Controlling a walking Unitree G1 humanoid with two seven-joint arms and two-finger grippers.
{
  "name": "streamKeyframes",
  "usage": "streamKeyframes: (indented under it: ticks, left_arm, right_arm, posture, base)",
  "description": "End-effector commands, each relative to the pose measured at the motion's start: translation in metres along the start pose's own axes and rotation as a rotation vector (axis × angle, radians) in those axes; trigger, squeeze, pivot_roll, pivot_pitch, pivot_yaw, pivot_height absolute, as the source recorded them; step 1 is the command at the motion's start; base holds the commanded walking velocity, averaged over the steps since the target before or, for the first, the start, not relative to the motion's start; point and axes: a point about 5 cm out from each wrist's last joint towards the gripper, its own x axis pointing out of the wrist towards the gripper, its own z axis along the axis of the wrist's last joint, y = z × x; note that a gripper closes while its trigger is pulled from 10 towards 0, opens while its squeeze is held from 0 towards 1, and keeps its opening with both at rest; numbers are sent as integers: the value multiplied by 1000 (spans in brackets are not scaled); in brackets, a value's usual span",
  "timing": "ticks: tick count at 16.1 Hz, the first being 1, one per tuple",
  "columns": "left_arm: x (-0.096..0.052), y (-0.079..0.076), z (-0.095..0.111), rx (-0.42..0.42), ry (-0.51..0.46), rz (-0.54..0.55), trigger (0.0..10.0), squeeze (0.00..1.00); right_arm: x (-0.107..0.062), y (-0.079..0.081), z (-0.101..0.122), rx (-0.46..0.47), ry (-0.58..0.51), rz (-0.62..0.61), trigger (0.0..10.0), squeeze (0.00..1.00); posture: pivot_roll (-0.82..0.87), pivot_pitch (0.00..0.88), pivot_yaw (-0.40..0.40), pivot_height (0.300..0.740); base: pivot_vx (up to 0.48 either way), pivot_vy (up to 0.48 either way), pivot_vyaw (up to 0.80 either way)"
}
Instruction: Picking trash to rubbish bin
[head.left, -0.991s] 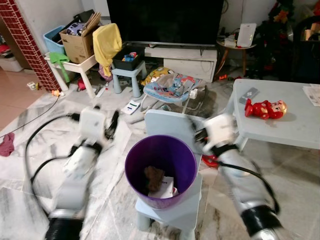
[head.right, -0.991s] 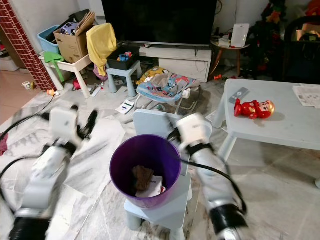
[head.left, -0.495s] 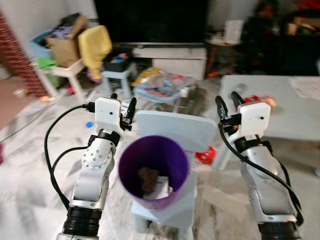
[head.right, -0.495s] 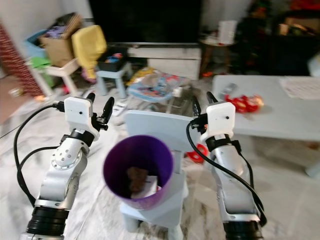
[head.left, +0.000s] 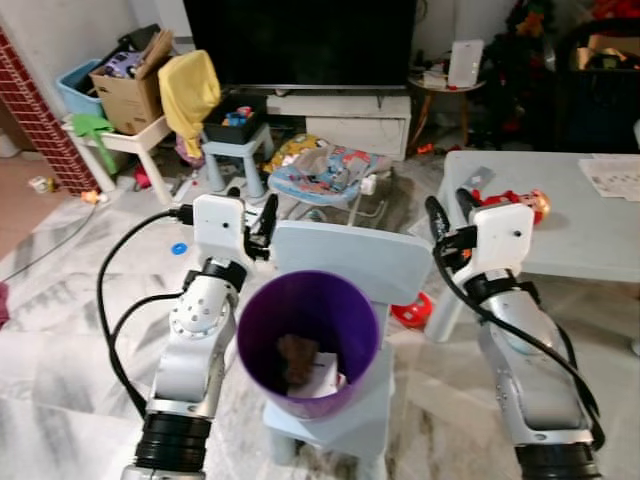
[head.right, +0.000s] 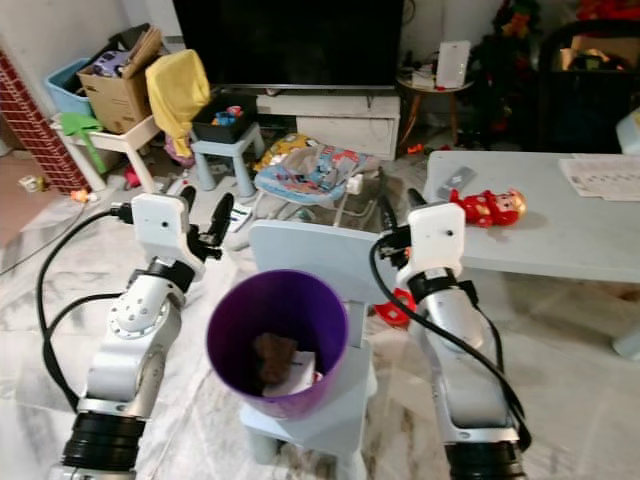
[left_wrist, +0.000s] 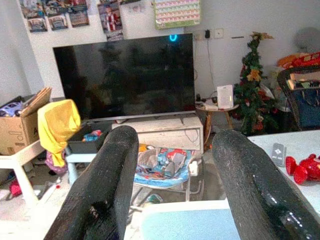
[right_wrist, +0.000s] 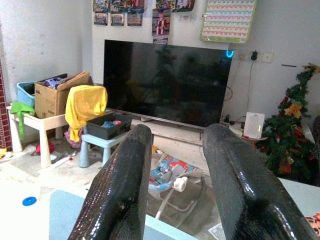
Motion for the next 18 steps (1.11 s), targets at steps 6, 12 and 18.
streamKeyframes:
  ticks: [6, 12, 18]
  left_arm:
    - [-2, 6, -4, 13, 21, 15, 10000, 0]
    - [-2, 5, -5, 11, 28, 16, 10000, 0]
    - [-2, 2, -6, 6, 25, 13, 10000, 0]
  right_arm:
    - [3, 1, 8, -5, -22, 8, 10000, 0]
    - [7, -5, 11, -16, -30, -6, 10000, 0]
    - [6, -8, 13, -16, -30, -10, 10000, 0]
  posture:
    - [-76, 0, 52, 740]
    - [-82, 0, 50, 740]
    - [-92, 0, 48, 740]
  base:
    - [0, 480, 0]
    - [0, 443, 0]
    - [0, 229, 0]
